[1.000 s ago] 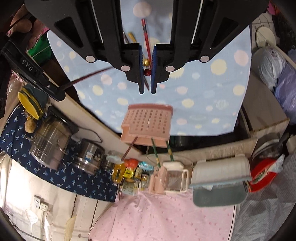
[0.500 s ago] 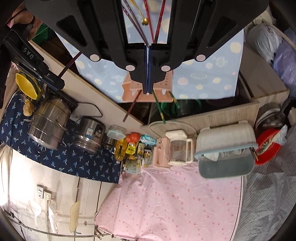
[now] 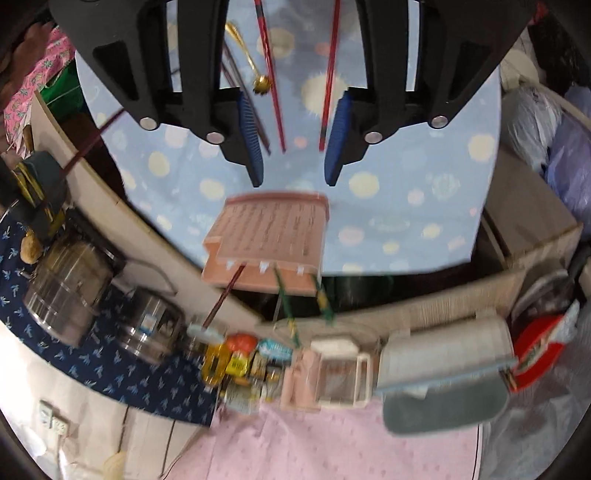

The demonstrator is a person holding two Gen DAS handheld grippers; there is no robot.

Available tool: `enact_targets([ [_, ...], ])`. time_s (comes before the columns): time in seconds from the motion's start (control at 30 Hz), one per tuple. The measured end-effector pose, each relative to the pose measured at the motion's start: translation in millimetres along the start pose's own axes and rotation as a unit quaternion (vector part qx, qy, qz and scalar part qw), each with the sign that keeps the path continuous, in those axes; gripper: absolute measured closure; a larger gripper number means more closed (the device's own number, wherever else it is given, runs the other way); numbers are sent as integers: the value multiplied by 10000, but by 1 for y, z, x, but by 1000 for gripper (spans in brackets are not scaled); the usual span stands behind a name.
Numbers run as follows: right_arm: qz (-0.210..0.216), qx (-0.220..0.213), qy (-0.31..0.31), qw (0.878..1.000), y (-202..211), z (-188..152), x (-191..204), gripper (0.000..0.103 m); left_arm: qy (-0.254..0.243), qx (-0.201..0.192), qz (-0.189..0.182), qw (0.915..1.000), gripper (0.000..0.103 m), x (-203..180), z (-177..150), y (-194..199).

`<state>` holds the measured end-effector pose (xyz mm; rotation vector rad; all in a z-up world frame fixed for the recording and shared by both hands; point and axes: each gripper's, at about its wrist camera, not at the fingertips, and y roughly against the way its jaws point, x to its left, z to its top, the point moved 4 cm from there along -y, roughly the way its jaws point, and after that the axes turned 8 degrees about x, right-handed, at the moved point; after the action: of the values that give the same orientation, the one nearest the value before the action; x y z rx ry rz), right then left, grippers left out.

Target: Organize utensils

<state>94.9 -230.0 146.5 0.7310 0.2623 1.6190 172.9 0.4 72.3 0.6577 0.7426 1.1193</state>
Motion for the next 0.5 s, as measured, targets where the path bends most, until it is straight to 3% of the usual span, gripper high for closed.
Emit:
enact_targets([
  [0.1,-26,-92,-2,10000,2,9,-1,95,118,390,70,9991,60,10,-15,-35],
  [0.5,-25,14,-107,9999,-42,33,-9,95,219,1495,215,9883,61,27,-42,-147],
])
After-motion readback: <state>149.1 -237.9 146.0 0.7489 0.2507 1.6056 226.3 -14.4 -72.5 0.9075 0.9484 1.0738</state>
